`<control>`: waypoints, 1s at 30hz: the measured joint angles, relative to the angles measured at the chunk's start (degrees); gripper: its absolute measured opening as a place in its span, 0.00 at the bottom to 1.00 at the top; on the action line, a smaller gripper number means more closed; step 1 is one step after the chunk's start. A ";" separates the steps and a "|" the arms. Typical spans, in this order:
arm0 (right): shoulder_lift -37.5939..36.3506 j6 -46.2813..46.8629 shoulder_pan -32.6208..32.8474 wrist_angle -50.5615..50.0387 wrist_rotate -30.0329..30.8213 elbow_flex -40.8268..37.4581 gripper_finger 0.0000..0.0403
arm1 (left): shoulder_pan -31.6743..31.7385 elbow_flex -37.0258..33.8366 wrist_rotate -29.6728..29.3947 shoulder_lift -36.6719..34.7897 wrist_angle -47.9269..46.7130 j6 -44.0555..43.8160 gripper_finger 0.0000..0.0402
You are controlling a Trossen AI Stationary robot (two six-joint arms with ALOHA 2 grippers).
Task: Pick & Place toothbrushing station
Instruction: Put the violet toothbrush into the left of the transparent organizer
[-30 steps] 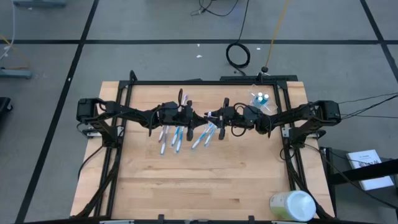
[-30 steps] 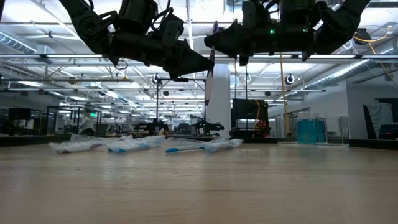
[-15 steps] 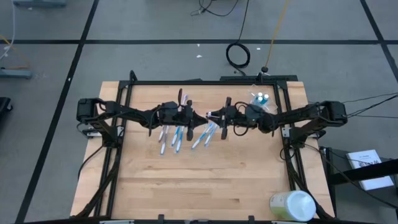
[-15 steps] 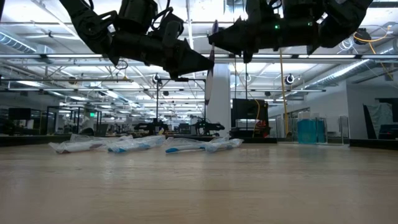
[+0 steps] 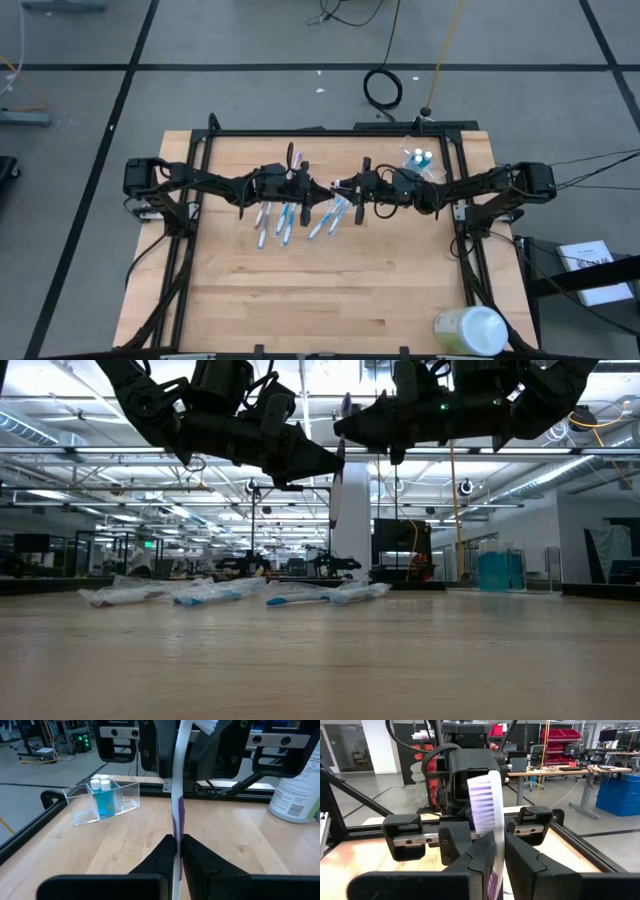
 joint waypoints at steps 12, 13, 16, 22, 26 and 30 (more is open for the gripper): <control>0.00 -1.21 0.00 -0.11 0.02 0.00 0.04 | -0.02 0.00 0.02 0.00 -0.21 0.23 0.06; 0.00 -1.24 0.00 -0.10 0.02 0.00 0.04 | -0.02 0.00 0.02 0.00 -0.22 0.22 0.08; 0.00 -1.19 0.00 -0.04 0.44 0.00 0.04 | -0.02 0.00 0.01 0.00 -0.27 0.17 0.13; -0.62 -4.88 -0.77 -1.27 7.86 0.00 0.03 | 0.15 0.00 -1.13 0.00 -0.41 -0.13 0.18; -2.73 -5.87 -3.45 -5.50 11.05 0.03 0.03 | -0.08 -0.04 -1.91 -0.04 -0.43 -1.33 0.18; -5.64 -4.92 -6.01 -9.61 12.68 -0.35 0.03 | 0.01 -0.04 -2.54 -0.04 -0.85 -2.37 0.18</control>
